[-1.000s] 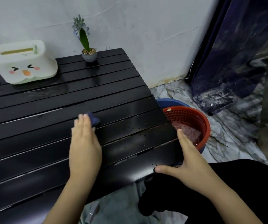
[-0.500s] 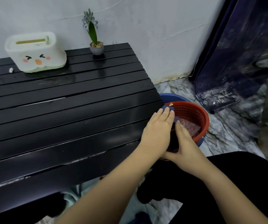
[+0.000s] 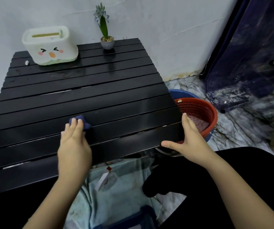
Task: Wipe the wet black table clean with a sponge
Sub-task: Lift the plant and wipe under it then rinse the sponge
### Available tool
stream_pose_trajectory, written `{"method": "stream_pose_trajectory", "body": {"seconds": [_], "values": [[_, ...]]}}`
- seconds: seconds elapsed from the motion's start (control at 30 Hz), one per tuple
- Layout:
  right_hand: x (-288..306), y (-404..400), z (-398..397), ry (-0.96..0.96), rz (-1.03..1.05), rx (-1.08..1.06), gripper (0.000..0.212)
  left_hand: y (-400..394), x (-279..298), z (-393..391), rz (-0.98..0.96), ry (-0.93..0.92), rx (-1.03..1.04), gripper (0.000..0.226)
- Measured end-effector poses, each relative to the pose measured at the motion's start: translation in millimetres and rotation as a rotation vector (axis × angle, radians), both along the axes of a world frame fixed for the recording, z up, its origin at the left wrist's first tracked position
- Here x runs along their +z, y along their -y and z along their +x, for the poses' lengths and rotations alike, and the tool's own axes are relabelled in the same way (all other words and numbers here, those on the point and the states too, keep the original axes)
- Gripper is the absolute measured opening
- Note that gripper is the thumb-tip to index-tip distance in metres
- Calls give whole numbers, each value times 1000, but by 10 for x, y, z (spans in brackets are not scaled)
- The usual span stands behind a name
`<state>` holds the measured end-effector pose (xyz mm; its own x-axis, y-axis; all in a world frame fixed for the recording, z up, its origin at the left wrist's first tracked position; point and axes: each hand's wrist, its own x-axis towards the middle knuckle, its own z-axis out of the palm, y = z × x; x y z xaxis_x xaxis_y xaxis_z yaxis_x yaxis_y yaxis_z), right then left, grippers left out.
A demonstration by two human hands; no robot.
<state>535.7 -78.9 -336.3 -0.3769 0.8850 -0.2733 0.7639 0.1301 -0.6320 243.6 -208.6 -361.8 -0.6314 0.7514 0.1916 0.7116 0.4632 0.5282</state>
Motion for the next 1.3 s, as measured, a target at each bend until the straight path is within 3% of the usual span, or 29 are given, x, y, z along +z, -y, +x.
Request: {"method": "stream_pose_trajectory", "body": {"seconds": [0.07, 0.27, 0.47, 0.57, 0.77, 0.87, 0.93, 1.0, 1.13, 1.3], "values": [[-6, -6, 10, 2, -2, 14, 140, -238, -26, 247, 38, -12, -81, 41], [-1, -55, 49, -7, -34, 25, 127, -888, 13, 1229, 75, -4, -634, 47], [8, -37, 61, -13, -83, 35, 126, -566, 56, 1031, 37, -58, -985, 51], [38, -38, 54, -8, -71, 18, 126, -149, 71, 762, 33, -62, -912, 50], [164, -23, 14, -22, -4, 2, 109, 590, -8, -166, 38, -25, -410, 45], [190, -55, -72, 16, 35, -36, 110, 510, 32, -244, 17, 1, -87, 41], [192, -80, -192, 34, 81, -36, 111, 224, 137, -123, 23, 54, 11, 36], [195, -121, -333, 48, 130, -7, 102, -215, 228, 55, 43, 89, -50, 36], [187, -219, -602, 129, 186, 45, 91, -1295, 370, 455, 117, 13, -378, 35], [95, -284, -691, 274, 227, 70, 86, -2426, 393, 783, 0, -112, -833, 32]]}}
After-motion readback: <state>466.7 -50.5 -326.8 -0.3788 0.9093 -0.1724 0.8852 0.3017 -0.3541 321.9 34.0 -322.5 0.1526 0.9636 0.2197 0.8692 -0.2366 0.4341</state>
